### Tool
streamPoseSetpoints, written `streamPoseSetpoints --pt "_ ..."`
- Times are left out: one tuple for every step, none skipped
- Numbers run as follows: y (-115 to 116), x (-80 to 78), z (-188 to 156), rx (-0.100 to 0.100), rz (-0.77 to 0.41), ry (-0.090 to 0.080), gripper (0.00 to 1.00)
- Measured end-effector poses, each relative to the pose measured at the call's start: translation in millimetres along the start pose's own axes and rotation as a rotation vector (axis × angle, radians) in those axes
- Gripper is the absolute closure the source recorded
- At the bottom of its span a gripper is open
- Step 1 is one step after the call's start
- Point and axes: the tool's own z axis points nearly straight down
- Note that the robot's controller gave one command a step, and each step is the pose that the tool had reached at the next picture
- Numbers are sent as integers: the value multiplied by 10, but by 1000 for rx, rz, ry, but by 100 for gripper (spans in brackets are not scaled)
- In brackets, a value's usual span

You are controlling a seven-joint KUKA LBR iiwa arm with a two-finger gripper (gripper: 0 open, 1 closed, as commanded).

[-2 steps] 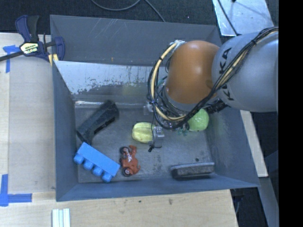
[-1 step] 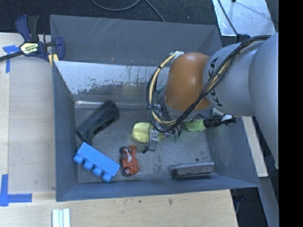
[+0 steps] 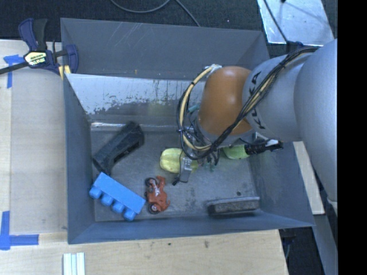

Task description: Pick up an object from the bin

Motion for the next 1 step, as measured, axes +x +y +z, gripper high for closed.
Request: streamPoseSetpoints --pt "7 18 39 0 92 1 0"
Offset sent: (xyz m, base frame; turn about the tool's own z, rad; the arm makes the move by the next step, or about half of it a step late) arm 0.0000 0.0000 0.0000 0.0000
